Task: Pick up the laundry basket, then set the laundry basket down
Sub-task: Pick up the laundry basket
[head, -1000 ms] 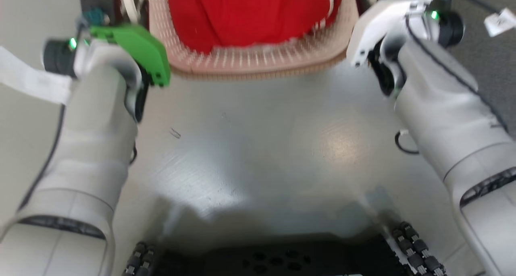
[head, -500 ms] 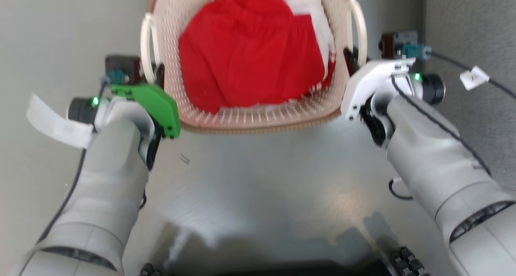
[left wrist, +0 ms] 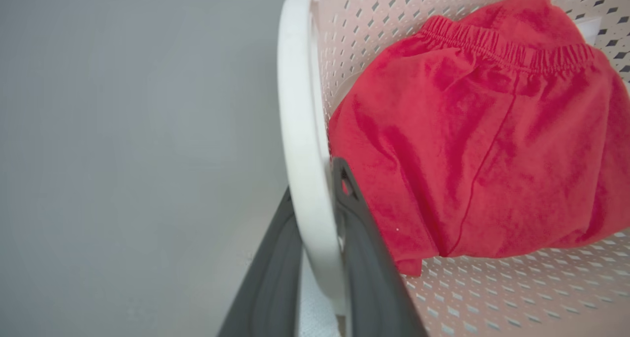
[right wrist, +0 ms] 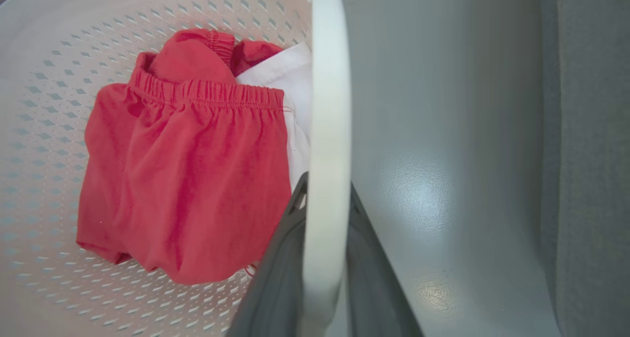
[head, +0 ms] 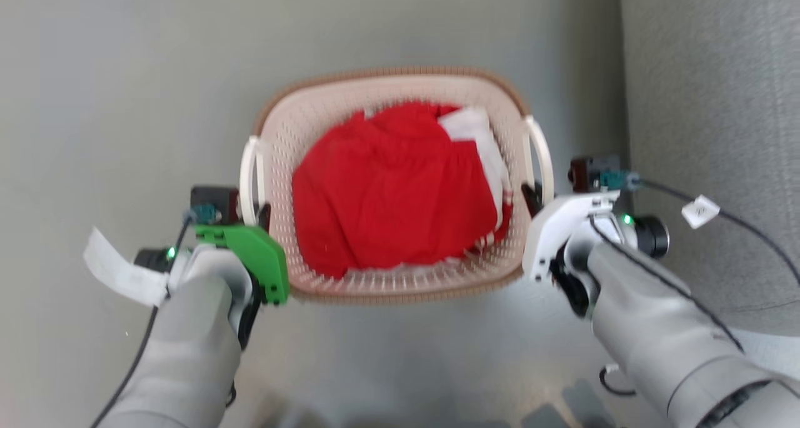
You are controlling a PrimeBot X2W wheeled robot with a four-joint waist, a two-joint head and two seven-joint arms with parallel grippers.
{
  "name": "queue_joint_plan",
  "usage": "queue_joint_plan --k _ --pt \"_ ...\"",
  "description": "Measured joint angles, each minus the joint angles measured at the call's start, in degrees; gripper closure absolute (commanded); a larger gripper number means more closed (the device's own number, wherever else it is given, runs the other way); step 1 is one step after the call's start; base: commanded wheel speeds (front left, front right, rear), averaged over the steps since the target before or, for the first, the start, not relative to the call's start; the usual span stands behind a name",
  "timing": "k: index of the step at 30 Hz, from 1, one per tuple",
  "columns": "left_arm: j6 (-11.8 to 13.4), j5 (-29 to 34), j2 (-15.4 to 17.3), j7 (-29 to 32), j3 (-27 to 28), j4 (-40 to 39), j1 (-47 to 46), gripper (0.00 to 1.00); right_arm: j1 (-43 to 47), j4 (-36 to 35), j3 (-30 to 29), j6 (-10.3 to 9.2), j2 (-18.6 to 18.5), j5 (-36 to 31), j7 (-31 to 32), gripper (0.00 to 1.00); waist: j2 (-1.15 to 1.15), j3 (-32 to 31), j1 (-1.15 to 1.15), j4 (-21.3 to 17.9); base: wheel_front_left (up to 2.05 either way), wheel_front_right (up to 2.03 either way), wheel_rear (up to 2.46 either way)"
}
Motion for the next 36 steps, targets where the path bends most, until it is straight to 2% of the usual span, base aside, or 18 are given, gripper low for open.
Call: queue_joint_plan --k 28,36 --pt "-0.2 -4.1 -0.1 2.8 -4.9 1.4 18.7 1.00 19.7 -2.5 7.0 -0.36 0.4 7.3 5.1 1.00 0.00 -20.9 0.00 -1.0 0.00 0.00 0.00" --pt "-0.2 -5.8 0.0 4.9 -5.7 1.5 23.2 1.00 24.3 -3.2 8.9 -1.31 0.5 9.4 7.4 1.00 0.00 -26.5 0.00 -1.1 0.00 0.00 0.00"
